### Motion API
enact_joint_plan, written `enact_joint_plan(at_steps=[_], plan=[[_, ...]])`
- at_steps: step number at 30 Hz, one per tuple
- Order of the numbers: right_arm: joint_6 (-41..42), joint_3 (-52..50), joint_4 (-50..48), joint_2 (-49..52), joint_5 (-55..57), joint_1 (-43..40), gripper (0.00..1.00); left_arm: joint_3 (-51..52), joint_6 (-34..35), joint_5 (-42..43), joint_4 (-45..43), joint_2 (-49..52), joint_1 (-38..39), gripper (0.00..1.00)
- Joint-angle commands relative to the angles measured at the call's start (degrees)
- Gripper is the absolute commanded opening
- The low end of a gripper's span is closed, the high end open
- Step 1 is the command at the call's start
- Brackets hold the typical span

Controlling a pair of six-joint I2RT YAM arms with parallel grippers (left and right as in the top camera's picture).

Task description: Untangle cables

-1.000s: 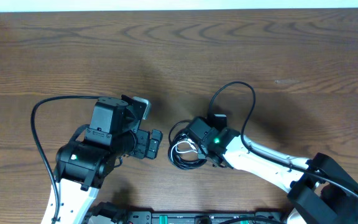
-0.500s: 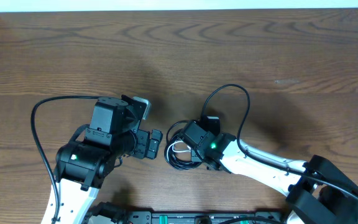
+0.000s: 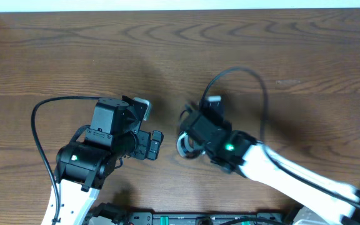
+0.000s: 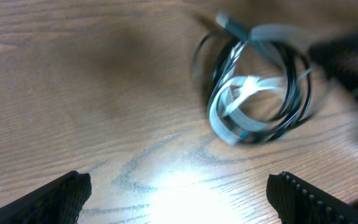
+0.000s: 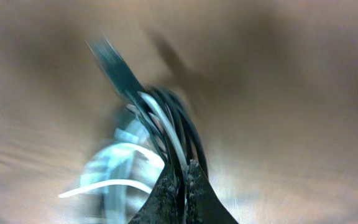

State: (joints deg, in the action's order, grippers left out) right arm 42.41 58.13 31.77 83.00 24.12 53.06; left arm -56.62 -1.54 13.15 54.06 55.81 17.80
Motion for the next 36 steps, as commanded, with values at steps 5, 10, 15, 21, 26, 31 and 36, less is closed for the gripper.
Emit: enact_joint_plan(at_steps=[5, 10, 15, 21, 26, 31, 36], plan=[[-6.3, 3.3, 0.0, -13.2, 13.0, -0.6, 0.01, -1.4, -0.2, 3.0, 0.3, -0.1, 0.2, 0.96], [-6.3, 3.3, 0.2, -14.9, 12.8, -0.5, 0.01, -1.4, -0.4, 7.4, 0.3, 1.0, 0.3, 0.96], [-6.9, 3.3, 2.2, -14.9, 14.2, -0.5, 0.01, -1.4, -0.4, 7.5, 0.3, 2.8, 0.3, 0.96], [3.2, 1.9, 11.8, -13.0, 17.9, -2.2, 0.09, -1.4, -1.7, 11.1, -1.0, 3.1, 0.3, 0.96], [5.6, -2.7, 13.2, -8.7, 9.9, -7.8, 0.27, -1.4, -1.7, 11.0, -1.6, 3.1, 0.3, 0.96], [-2.9, -3.8, 12.2, -3.1, 5.3, -12.3, 0.46, -1.4, -1.7, 10.2, -1.6, 3.1, 0.3, 0.96], [5.5, -3.8, 12.2, 1.2, 5.6, -17.3, 0.38, -1.4, -1.7, 10.2, -1.2, 3.1, 0.3, 0.96]])
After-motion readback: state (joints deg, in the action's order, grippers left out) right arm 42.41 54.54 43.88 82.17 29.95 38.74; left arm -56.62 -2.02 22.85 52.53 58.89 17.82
